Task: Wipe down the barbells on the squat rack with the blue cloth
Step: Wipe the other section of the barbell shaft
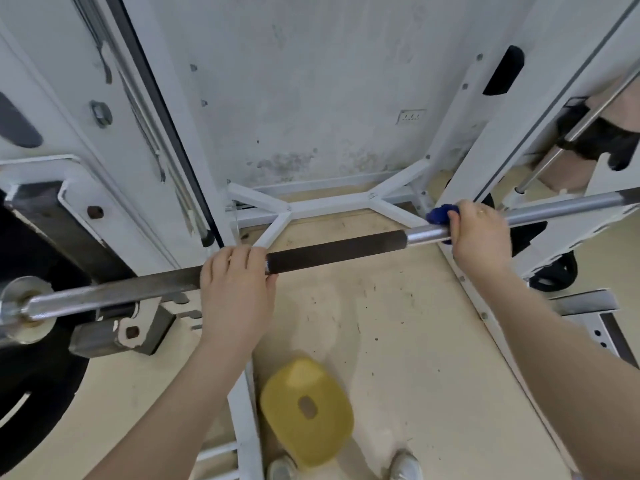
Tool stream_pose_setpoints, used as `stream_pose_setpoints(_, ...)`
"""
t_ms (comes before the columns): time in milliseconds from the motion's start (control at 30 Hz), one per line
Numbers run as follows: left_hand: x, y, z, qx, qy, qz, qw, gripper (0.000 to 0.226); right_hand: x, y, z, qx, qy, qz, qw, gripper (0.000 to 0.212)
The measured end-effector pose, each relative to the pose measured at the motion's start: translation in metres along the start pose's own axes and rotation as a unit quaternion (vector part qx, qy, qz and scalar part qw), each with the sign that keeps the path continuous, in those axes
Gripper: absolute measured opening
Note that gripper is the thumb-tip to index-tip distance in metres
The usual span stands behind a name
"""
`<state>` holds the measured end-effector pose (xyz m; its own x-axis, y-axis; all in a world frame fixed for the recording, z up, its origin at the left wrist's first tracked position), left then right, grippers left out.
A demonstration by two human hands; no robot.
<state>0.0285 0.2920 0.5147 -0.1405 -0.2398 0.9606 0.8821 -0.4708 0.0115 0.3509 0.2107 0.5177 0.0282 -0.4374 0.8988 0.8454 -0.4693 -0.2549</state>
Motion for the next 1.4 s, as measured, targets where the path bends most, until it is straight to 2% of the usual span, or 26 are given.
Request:
stream_pose_setpoints(133, -0.002, 0.036, -0.001, 0.017, 0.001, -0.027, 0.999, 0.047, -0.009, -0.034, -0.016, 0.047, -0.035, 0.098, 0.994, 0.023)
stream_pose_setpoints(267, 0.009, 0.097, 0.005, -0.027, 0.011, -0.126, 0.992, 0.048, -0.006, -0.060, -0.034, 0.141, -0.114, 0.255, 0.950, 0.029)
stream_pose_setpoints(333, 0.018, 0.126, 0.009, -0.025, 0.014, -0.195, 0.980, 0.047, 0.011, -0.042, -0.037, 0.094, -0.127, 0.386, 0.909, 0.027)
stream_pose_setpoints(400, 0.026, 0.156, 0.011, -0.028, 0.027, -0.218, 0.975, 0.051, 0.032, -0.013, -0.039, 0.008, -0.146, 0.500, 0.854, 0.025)
stream_pose_setpoints(533, 0.036, 0.228, 0.014, -0.071, 0.017, -0.274, 0.959, 0.058, 0.057, 0.052, -0.041, -0.106, -0.209, 0.661, 0.713, 0.032)
stream_pose_setpoints(600, 0.040, 0.266, 0.014, -0.067, -0.012, -0.318, 0.946, 0.052, 0.060, 0.083, -0.044, -0.116, -0.239, 0.666, 0.697, 0.036)
stream_pose_setpoints(667, 0.042, 0.302, 0.012, -0.051, -0.068, -0.342, 0.936, 0.032, 0.065, 0.115, -0.049, -0.148, -0.250, 0.659, 0.693, 0.039)
stream_pose_setpoints(767, 0.040, 0.350, 0.014, -0.055, -0.110, -0.373, 0.920, 0.012, 0.075, 0.164, -0.053, -0.200, -0.254, 0.693, 0.645, 0.029)
stream_pose_setpoints(833, 0.039, 0.377, 0.021, -0.065, -0.122, -0.382, 0.914, 0.018, 0.084, 0.191, -0.054, -0.179, -0.280, 0.690, 0.642, 0.032)
stream_pose_setpoints(900, 0.038, 0.402, 0.030, -0.072, -0.162, -0.406, 0.896, 0.027, 0.092, 0.216, -0.053, -0.173, -0.293, 0.647, 0.683, 0.043)
stream_pose_setpoints(967, 0.035, 0.423, 0.040, -0.061, -0.210, -0.433, 0.875, 0.024, 0.099, 0.236, -0.044, -0.179, -0.271, 0.618, 0.716, 0.043)
stream_pose_setpoints(1033, 0.034, 0.439, 0.053, -0.035, -0.247, -0.460, 0.852, 0.018, 0.106, 0.254, -0.029, -0.192, -0.242, 0.629, 0.714, 0.038)
stream_pose_setpoints(1100, 0.035, 0.455, 0.073, -0.020, -0.277, -0.494, 0.824, 0.014, 0.111, 0.271, -0.010, -0.203, -0.221, 0.634, 0.712, 0.025)
stream_pose_setpoints(1167, 0.037, 0.472, 0.097, -0.050, -0.328, -0.501, 0.799, 0.010, 0.116, 0.285, 0.009, -0.204, -0.208, 0.620, 0.729, 0.017)
stream_pose_setpoints(1233, 0.042, 0.490, 0.120, -0.105, -0.393, -0.469, 0.784, 0.006, 0.120, 0.298, 0.028, -0.209, -0.192, 0.615, 0.736, 0.021)
stream_pose_setpoints(1300, 0.046, 0.506, 0.149, -0.162, -0.408, -0.405, 0.802, 0.012, 0.125, 0.310, 0.050, -0.219, -0.167, 0.615, 0.739, 0.023)
stream_pose_setpoints(1400, 0.051, 0.529, 0.201, -0.215, -0.318, -0.317, 0.867, 0.032, 0.126, 0.326, 0.083, -0.230, -0.141, 0.624, 0.734, 0.022)
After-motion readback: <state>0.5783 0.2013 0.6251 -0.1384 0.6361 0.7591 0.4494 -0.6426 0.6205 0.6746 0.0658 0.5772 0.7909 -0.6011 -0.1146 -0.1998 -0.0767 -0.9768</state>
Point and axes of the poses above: each hand's wrist, its own z-axis towards the middle knuckle, its own x-axis out of the back of the hand, y = z × x, the point moved 4 cm from there along z, towards the middle knuckle, and after that the axes turned 10 degrees about z, right-handed, at the moved point
